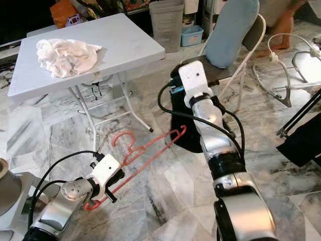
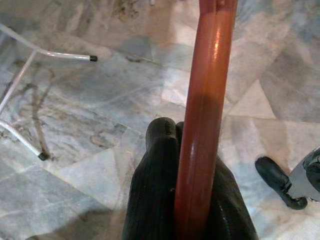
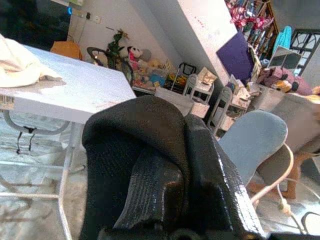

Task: Hang hanger

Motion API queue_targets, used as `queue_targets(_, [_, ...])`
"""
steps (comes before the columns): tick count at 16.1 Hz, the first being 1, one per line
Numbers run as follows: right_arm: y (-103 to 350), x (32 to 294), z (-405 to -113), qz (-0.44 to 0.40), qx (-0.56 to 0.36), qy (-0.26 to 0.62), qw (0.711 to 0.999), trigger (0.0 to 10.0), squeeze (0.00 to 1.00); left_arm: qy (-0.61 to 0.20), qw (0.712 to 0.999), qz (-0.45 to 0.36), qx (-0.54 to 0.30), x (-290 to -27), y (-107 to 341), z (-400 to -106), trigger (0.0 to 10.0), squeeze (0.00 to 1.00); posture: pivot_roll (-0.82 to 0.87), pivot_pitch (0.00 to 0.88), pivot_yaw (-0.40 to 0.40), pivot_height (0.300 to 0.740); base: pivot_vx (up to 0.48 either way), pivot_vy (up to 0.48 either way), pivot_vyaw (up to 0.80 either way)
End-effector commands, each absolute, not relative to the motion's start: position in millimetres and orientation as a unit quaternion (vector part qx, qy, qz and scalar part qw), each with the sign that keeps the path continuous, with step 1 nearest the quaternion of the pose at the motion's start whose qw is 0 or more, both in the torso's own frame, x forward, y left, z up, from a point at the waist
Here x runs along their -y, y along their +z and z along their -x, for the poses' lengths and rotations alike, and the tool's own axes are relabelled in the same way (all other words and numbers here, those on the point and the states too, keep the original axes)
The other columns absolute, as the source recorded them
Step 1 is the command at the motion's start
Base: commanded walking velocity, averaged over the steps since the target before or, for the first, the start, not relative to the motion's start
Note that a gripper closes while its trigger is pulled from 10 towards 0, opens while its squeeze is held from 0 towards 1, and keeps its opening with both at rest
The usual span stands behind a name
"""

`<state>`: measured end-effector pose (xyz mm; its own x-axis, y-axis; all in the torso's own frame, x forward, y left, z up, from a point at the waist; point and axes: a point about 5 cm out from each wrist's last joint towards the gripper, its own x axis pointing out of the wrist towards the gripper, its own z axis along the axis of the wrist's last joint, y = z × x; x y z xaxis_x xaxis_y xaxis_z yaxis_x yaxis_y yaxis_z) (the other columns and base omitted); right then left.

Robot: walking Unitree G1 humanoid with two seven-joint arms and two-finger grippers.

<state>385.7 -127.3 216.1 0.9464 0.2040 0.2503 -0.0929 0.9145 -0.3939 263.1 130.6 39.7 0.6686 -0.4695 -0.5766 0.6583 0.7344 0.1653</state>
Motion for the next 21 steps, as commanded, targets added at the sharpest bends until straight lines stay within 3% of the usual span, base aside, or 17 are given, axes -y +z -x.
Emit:
queue_targets(1, [216.6, 124.8, -388.0, 0.203, 0.147, 0.073, 0.965, 0.0, 0.00, -0.316, 0.895, -0.191, -0.251, -134.0, 45.3, -261.4, 0.0, 0.00, -0.10, 0.035, 0.081, 0.740, 0.000, 0.000, 0.00])
queue_targets(3, [196.7, 140.2, -389.5, 0.187, 0.094, 0.050, 0.977, 0.0, 0.00, -0.293, 0.914, -0.186, -0.212, -137.2, 56.9, -261.6, 0.0, 0.00, -0.09, 0.033, 0.077, 0.740, 0.000, 0.000, 0.00])
queue_targets(6, [171.6, 169.3, -385.5, 0.089, 0.016, 0.018, 0.996, 0.0, 0.00, -0.182, 0.974, -0.110, -0.082, -143.0, 89.9, -258.0, 0.0, 0.00, -0.07, 0.025, 0.075, 0.740, 0.000, 0.000, 0.00])
queue_targets(9, [160.0, 188.0, -379.6, 0.056, -0.012, -0.003, 0.998, 0.0, 0.00, -0.123, 0.989, -0.074, -0.019, -144.3, 104.4, -238.4, 0.5, 0.00, -0.06, 0.015, 0.076, 0.740, 0.000, 0.000, 0.00])
queue_targets(10, [157.5, 191.2, -377.4, 0.049, -0.015, -0.004, 0.999, 0.0, 0.00, -0.089, 0.993, -0.071, -0.013, -148.3, 104.4, -232.6, 2.9, 0.00, -0.05, 0.004, 0.075, 0.740, 0.000, 0.000, 0.00])
queue_targets(11, [155.4, 191.8, -375.5, 0.050, -0.016, -0.003, 0.999, 0.0, 0.00, -0.061, 0.995, -0.074, -0.013, -153.6, 103.1, -230.4, 4.5, 0.00, -0.04, 0.000, 0.074, 0.740, 0.000, 0.000, 0.00])
queue_targets(12, [155.8, 190.4, -372.7, 0.048, -0.012, 0.009, 0.999, 0.0, 0.00, -0.020, 0.996, -0.082, -0.015, -165.5, 102.2, -230.5, 10.0, 0.00, -0.03, 0.000, 0.070, 0.740, 0.000, 0.000, 0.00])
queue_targets(13, [156.1, 187.7, -370.9, 0.044, -0.009, 0.022, 0.999, 0.0, 0.00, 0.006, 0.996, -0.080, -0.029, -174.8, 98.4, -230.9, 10.0, 0.00, -0.03, 0.000, 0.068, 0.740, 0.000, 0.000, 0.00])
queue_targets(14, [159.2, 181.7, -368.6, 0.050, 0.003, 0.047, 0.998, 4.3, 0.00, 0.035, 0.996, -0.071, -0.044, -185.1, 93.2, -229.0, 10.0, 0.00, -0.03, 0.000, 0.069, 0.740, 0.000, 0.000, 0.00])
queue_targets(15, [161.7, 176.0, -366.7, 0.055, 0.010, 0.068, 0.996, 10.0, 0.00, 0.057, 0.995, -0.057, -0.052, -192.0, 89.8, -226.6, 10.0, 0.00, -0.03, 0.000, 0.070, 0.740, 0.000, 0.000, 0.00])
queue_targets(19, [175.6, 153.7, -346.6, 0.069, 0.079, 0.139, 0.985, 10.0, 0.00, 0.104, 0.993, -0.041, -0.044, -200.3, 92.8, -222.7, 10.0, 0.00, -0.02, 0.000, 0.068, 0.740, 0.000, 0.000, 0.00])
queue_targets(21, [177.1, 148.8, -337.2, 0.031, 0.081, 0.154, 0.984, 10.0, 0.00, 0.112, 0.992, -0.048, -0.030, -198.8, 101.3, -229.3, 10.0, 0.00, -0.01, 0.000, 0.068, 0.740, 0.000, 0.000, 0.00])
